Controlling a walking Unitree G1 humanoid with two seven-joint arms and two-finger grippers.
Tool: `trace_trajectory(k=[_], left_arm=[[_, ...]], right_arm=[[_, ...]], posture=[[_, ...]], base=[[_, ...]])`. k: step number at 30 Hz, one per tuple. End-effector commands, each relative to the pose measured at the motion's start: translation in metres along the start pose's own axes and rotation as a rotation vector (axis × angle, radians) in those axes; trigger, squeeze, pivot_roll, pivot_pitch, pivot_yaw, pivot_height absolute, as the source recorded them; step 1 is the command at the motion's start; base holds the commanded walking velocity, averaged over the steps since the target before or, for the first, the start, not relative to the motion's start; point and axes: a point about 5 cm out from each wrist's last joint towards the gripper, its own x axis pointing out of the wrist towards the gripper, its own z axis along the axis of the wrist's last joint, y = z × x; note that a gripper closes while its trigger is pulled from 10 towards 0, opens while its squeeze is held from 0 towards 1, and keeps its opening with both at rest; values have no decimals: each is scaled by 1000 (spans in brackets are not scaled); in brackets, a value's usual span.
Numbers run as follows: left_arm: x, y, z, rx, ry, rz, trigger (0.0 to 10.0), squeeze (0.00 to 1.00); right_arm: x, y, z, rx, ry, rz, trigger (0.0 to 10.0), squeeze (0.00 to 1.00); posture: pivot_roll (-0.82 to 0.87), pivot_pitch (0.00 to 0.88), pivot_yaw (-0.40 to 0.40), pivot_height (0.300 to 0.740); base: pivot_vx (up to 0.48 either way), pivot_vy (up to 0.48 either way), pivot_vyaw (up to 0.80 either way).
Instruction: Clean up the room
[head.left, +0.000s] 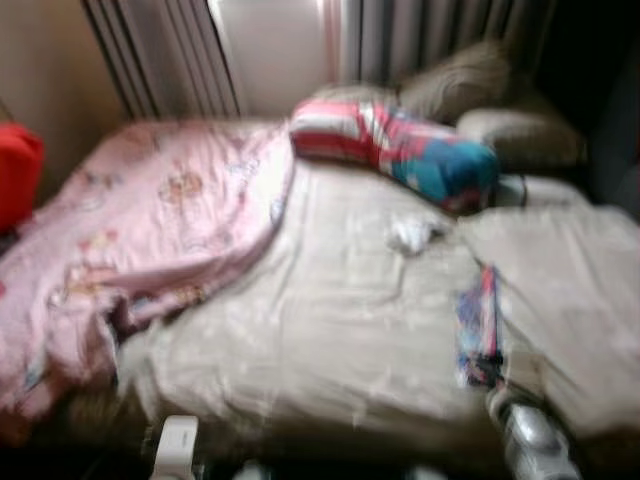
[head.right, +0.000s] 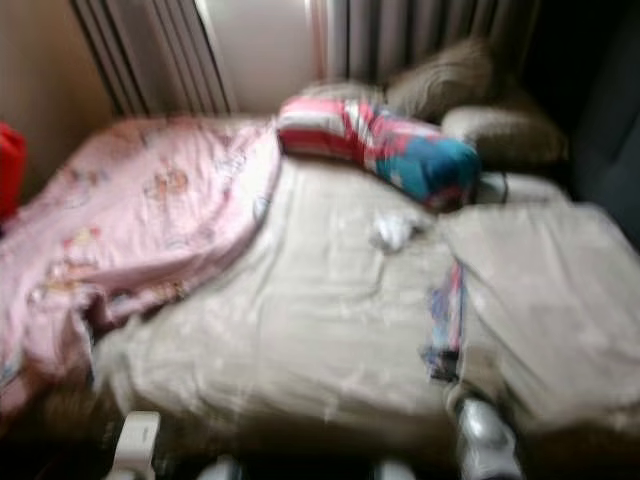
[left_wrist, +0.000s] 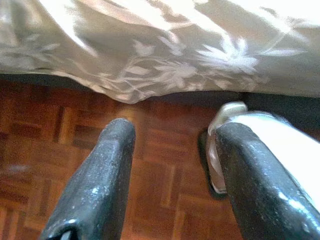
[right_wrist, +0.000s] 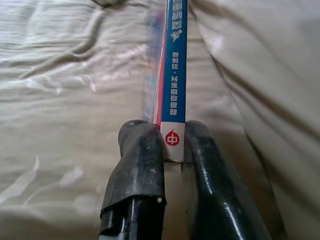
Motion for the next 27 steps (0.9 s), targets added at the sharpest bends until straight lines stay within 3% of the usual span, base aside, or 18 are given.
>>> trace_trajectory(k=[1, 9, 15, 18, 27], left_arm=[[-3, 0, -15, 19, 56, -4, 10000, 0], [-3, 1, -14, 21, 56, -2, 10000, 0], [-3, 1, -13, 21, 54, 0, 10000, 0], [-3, 1, -13, 26, 55, -2, 10000, 0], [-2, 2, -12, 30, 54, -1, 10000, 0]], right_arm=[[5, 7, 14, -18, -33, 43, 10000, 0], [8, 11, 17, -63, 44, 174, 10000, 0], [10, 9, 21, -24, 61, 196, 10000, 0], [9, 10, 16, -5, 119, 238, 10000, 0], [10, 2, 13, -51, 179, 176, 10000, 0]], posture=[[-100, 0, 60, 653], [-100, 0, 65, 653], [-100, 0, 69, 653], [-102, 0, 72, 653], [-94, 0, 78, 653]], base=[[0, 0, 0], [0, 0, 0], [0, 0, 0], [0, 0, 0], [0, 0, 0]])
